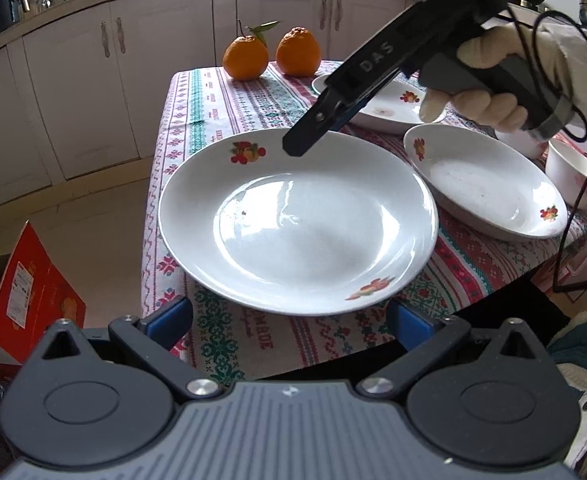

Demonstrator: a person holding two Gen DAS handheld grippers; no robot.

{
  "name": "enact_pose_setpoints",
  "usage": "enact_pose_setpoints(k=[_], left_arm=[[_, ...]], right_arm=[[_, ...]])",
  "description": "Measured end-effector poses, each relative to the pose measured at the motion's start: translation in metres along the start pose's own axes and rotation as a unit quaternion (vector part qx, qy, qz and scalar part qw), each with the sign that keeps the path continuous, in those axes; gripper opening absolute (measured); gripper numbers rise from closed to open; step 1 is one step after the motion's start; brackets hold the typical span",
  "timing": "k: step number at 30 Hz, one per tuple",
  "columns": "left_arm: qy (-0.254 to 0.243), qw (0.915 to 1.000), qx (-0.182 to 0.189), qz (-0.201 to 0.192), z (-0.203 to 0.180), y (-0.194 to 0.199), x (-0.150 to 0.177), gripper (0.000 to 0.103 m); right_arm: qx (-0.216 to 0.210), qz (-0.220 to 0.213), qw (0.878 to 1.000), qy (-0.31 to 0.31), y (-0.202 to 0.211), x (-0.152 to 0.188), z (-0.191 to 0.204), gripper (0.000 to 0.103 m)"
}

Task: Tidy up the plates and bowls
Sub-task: 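Reach the right gripper to a white flower plate and grasp its rim, then lift the white flower plate off the tablecloth with the right gripper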

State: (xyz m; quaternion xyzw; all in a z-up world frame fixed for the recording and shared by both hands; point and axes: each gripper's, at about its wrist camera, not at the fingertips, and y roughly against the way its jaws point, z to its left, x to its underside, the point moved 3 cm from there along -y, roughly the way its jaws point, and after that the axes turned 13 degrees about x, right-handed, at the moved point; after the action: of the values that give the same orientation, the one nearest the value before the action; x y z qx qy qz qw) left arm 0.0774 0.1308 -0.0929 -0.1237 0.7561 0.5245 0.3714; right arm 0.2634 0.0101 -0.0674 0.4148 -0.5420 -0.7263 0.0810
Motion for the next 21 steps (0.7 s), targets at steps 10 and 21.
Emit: enact_pose_setpoints(k=[10,21], left_arm=[[-0.011,0.9999,0.011,0.001,0.002,-0.002,-0.004,0.100],[-0.024,0.9996,0.015,0.002,0.001,-0.004,-0.008,0.100]], right_arm=[[-0.037,0.022,0.999,-0.009,-0.016,-0.003,-0.008,0.063],[-0.072,0.037,0.996,-0.028,-0.021,-0.005,-0.011,0.059]])
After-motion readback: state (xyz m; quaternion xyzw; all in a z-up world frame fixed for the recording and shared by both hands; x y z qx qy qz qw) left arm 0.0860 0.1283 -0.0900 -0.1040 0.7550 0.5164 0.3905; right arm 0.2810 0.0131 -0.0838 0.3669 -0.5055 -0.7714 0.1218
